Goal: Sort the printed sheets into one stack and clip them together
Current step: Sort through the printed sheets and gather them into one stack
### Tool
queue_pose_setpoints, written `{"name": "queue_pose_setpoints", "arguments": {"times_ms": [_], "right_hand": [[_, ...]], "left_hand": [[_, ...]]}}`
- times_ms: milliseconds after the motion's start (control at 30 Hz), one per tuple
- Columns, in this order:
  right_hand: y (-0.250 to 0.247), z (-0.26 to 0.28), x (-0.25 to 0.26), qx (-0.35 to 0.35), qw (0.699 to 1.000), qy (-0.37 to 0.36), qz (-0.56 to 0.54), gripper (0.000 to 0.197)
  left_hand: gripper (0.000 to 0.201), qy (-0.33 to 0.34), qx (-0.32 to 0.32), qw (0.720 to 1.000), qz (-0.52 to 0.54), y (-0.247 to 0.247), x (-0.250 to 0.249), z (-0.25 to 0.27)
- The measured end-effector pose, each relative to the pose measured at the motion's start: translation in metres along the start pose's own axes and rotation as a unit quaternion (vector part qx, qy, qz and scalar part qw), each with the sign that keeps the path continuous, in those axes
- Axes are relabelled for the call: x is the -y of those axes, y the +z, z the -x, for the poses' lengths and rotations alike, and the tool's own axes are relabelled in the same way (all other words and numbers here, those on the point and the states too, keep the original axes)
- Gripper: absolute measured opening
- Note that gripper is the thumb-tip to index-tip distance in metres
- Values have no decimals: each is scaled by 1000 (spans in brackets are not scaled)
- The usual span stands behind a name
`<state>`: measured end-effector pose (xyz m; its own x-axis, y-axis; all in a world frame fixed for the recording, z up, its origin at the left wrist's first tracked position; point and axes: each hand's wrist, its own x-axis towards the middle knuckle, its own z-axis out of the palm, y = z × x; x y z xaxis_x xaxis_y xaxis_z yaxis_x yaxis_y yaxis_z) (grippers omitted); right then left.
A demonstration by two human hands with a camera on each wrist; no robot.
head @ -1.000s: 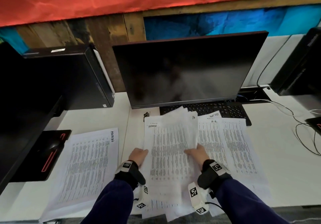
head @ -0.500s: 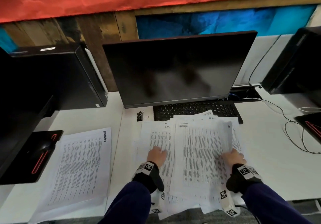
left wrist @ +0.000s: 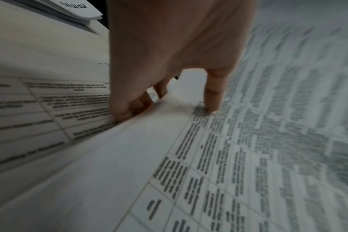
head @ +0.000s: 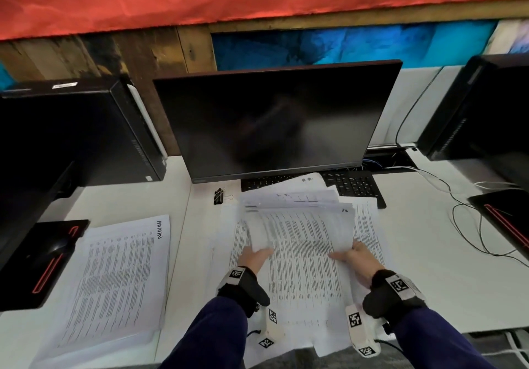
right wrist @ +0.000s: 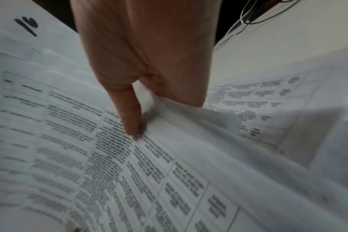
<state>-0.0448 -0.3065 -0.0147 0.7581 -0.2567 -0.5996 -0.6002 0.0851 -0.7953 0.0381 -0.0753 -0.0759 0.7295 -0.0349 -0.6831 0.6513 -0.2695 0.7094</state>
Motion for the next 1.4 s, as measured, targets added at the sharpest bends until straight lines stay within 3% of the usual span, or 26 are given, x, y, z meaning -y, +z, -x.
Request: {"name": "queue_pose_setpoints", "arguments": {"times_ms": [100,200,300,467,600,733,1000,1100,1167,1233,1300,1367,1400], "right_hand": [[-10,1,18,44,999,-13,-24,37],[-8,5,39,50,997,-48,-23,42],[7,15,65,36,991,-123,-36,33],[33,28,96,9,970,-204,-128,35],[48,33,99,15,965,-235,-114,50],[51,34,100,-28,959,-247,-137,45],[73,29,112,-60,954,-253,-152,37],[73,29,112,-33,962,-253,-101,28],[69,30,112,-51,959,-267,-79,33],[55,29,116,-154,933,-325,-5,53],[38,33,128,-226,884,-381,149,71],[31,46,146,-197,842,-417,280,70],[32,52,154,-155,835,-419,321,65]], "left_hand": [[76,83,29,989,116,-11,-13,10],[51,167,72,970,159,-22,-41,28],[30,254,1,954,157,-27,-79,54],[36,353,-124,913,164,-22,-111,88],[50,361,-146,910,141,-17,-98,96],[41,360,-156,910,133,-25,-87,90],[41,356,-138,918,110,-30,-98,88],[40,360,-154,919,49,-29,-102,88],[42,368,-169,914,19,-31,-107,88],[37,402,-189,896,-21,-37,-115,92],[20,475,-207,850,-93,-43,-126,99],[13,532,-212,798,-189,-43,-139,106],[15,553,-216,768,-240,-40,-145,110]]}}
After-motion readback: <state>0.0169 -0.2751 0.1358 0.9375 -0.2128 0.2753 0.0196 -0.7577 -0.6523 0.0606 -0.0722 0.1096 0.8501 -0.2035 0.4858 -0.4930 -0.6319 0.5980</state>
